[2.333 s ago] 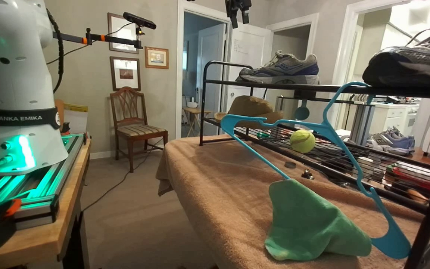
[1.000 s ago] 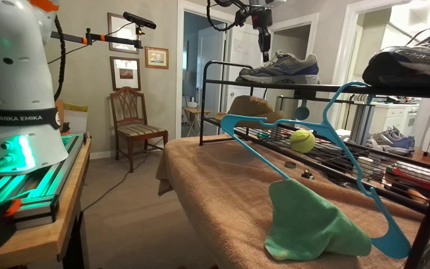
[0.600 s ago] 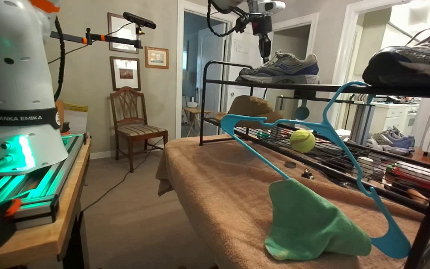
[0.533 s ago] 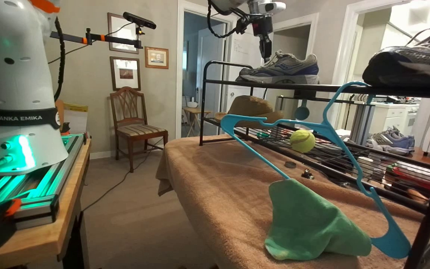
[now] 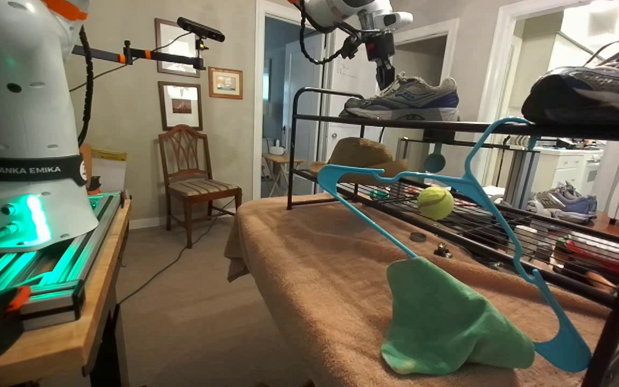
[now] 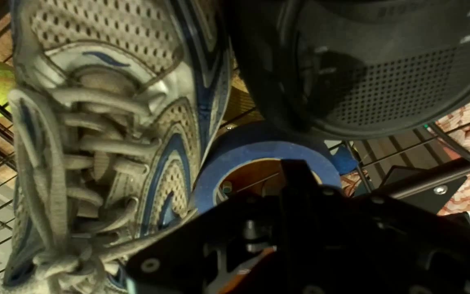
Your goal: Move the black item to the left
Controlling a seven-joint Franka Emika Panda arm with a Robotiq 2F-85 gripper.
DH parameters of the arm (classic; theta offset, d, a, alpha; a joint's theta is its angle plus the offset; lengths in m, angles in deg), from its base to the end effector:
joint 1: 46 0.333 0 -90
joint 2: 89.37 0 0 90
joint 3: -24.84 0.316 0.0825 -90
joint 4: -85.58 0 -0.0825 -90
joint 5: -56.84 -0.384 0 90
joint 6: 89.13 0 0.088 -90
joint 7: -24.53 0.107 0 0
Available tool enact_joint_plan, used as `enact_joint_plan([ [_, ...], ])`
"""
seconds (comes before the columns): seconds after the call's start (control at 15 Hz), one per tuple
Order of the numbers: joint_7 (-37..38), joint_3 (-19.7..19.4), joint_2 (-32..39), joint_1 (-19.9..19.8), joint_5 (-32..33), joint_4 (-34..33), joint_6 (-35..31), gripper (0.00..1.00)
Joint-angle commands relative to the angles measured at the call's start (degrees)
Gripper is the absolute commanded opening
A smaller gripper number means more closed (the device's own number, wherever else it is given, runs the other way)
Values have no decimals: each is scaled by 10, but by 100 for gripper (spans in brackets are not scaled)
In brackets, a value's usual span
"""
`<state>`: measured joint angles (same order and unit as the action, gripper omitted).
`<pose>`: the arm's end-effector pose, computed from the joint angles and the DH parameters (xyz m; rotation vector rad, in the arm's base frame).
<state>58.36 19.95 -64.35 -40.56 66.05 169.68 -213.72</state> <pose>0.7115 0.0109 0.4586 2.9227 -0.7378 0.4728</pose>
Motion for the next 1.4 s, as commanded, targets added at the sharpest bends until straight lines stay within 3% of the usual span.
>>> enact_joint_plan([
  [0.0,14,-9,2,10,15,14,-9,0],
  [0.8,-20,20,-16,16,-13,1,142,0],
  [1.33,-84,47,-24,4,-75,-15,221,0],
])
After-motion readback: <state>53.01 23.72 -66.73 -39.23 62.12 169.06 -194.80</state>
